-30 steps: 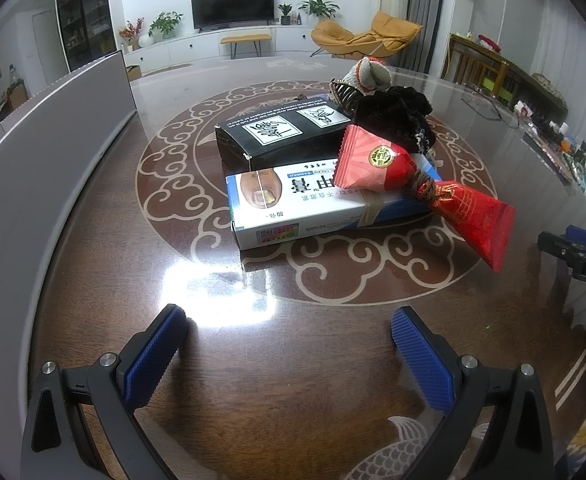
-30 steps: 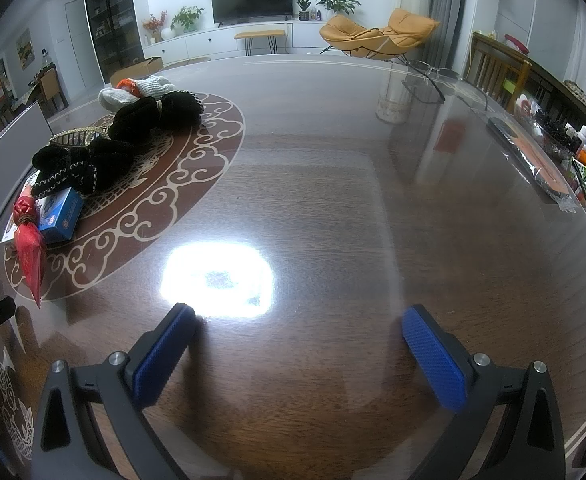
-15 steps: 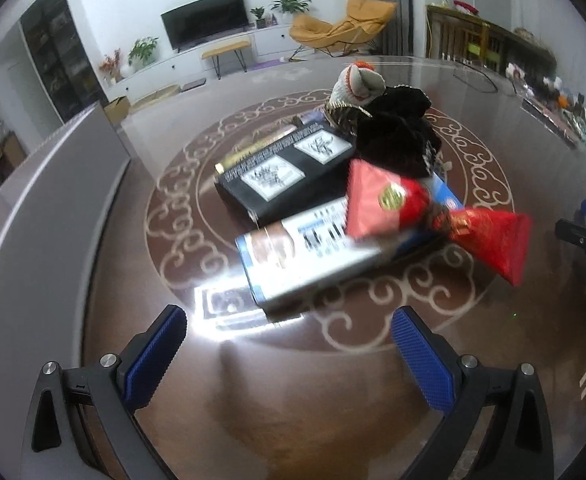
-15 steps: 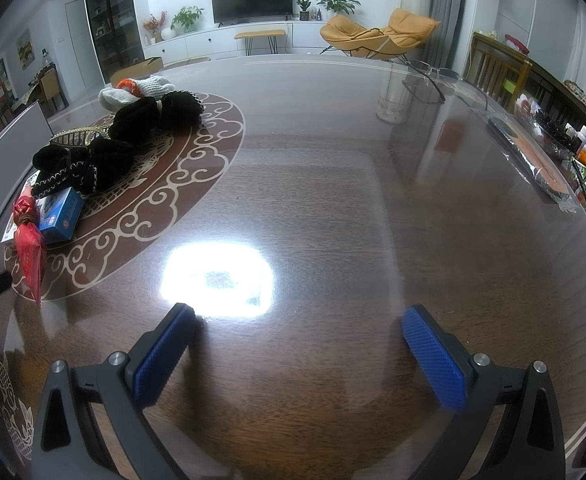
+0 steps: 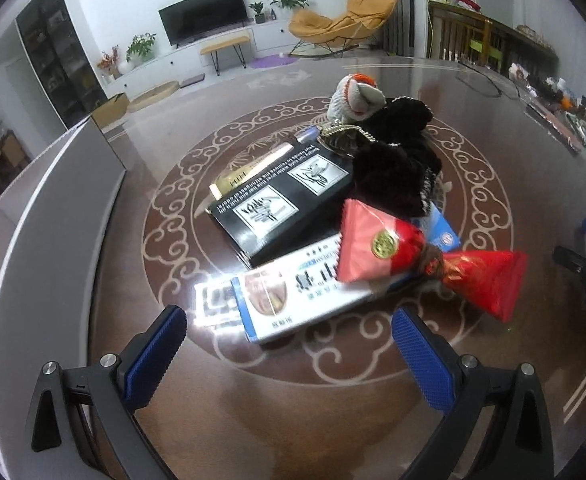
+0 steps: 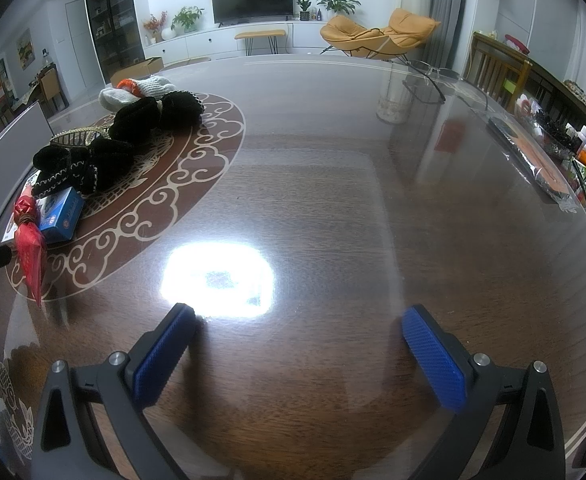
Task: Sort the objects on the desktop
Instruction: 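Move the left gripper down toward the blue-and-white nail cream box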
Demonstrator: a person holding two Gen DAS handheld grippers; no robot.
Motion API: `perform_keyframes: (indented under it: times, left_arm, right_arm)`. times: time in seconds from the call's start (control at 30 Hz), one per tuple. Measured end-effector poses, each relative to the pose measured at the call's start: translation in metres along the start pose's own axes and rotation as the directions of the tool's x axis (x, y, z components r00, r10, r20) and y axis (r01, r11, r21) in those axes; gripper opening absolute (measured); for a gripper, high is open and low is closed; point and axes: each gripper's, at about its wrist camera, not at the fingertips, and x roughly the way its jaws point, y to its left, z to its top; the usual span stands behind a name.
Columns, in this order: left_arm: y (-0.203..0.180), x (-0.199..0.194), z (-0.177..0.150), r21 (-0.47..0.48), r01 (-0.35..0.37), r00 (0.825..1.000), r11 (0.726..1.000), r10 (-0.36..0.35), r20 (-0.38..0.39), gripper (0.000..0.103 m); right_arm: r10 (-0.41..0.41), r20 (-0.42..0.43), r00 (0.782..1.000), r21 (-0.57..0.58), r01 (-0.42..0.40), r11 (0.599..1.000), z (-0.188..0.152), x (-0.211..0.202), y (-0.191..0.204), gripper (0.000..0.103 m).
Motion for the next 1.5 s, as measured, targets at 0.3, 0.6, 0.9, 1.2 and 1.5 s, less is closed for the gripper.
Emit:
perform_keyframes:
  times: [0.3,0.6,0.9,1.2,1.5]
  left_arm:
    - [-0.011,0.015,0.023,0.073,0.011,1.000,0.997,-0.011,-0.002,0.103]
    - [-0.041,0.030,0.049,0.113,0.136,0.991,0.984,-0.135,-0.018,0.103]
    - [-0.085,0.035,0.044,0.359,0.055,0.998,0.932,-0.053,-0.017,0.103]
    - [-0.076,0.036,0.046,0.335,0.033,0.999,0.941,-0.029,-0.015,0.103]
    - [-0.068,0.024,0.027,0.315,0.134,0.990,0.940,-0.113,-0.083,0.103]
  right_arm:
    - [0.000,0.000,1.000,-0.001,0.000,1.000,0.000,0.000,0.000,0.103]
    - [0.000,0.000,1.000,-0.001,0.000,1.000,0.000,0.000,0.000,0.103]
    - [0.003,0.000,1.000,-0.003,-0.003,1.000,0.000,0.000,0.001,0.103]
    - [0.007,0.001,1.000,-0.006,-0.007,1.000,0.001,0.000,0.002,0.103]
    - [0.009,0.002,1.000,-0.005,-0.009,1.000,0.001,0.000,0.001,0.103]
